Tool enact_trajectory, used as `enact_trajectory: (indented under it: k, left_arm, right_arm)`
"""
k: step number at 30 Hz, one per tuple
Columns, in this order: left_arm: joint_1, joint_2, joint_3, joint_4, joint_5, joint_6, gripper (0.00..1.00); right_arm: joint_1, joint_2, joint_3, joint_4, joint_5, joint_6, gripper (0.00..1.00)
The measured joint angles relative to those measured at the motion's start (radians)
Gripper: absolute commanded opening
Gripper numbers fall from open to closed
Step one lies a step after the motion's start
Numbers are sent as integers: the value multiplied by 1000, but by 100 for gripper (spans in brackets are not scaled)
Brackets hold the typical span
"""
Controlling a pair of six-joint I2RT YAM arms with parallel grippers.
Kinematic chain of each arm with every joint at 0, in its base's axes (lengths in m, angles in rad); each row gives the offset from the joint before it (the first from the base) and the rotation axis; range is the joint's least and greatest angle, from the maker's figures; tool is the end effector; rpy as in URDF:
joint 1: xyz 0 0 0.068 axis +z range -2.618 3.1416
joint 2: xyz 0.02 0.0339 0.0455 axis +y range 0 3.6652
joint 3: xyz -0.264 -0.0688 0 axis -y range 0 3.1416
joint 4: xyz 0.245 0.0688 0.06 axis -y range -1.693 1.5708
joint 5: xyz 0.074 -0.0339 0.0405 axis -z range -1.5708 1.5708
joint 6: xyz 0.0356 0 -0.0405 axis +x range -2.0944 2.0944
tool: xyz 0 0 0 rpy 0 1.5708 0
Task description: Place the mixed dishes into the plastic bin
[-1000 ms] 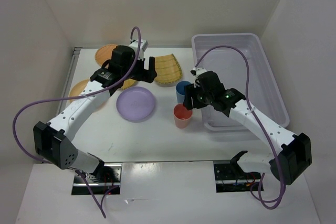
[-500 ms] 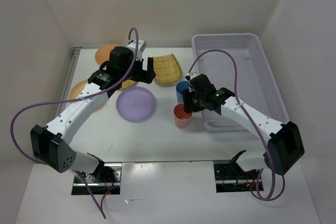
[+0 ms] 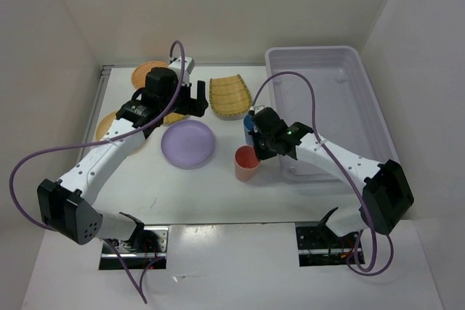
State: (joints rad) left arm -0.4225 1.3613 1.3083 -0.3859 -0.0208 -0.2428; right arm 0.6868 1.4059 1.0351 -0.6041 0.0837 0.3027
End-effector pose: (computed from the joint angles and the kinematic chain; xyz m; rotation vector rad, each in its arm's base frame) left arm 0.2850 -0.1273 0.3721 0.1690 2.0257 -0.4017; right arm 0.2247 0.1804 0.2505 -0.4571 2.5238 0.2794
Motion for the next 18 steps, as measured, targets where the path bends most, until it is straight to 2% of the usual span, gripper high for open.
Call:
enact_trajectory:
  k: [5,9,15,18]
  left_arm:
    - [10,-14,-7,1,-3,-1,100]
    - [28,-40,-29,3,-13,-23,100]
    - [142,-130,-180,53,-18,-105,100]
    - [209,-145,-231,71,-14,-139,100]
  right_arm:
    - [65,-3,29,-61,3,41,0]
    - [69,-71,105,-116,-12,84,0]
    - [67,-246,293,-86,54,124,2]
    - [45,-273,359,-44,86,122,2]
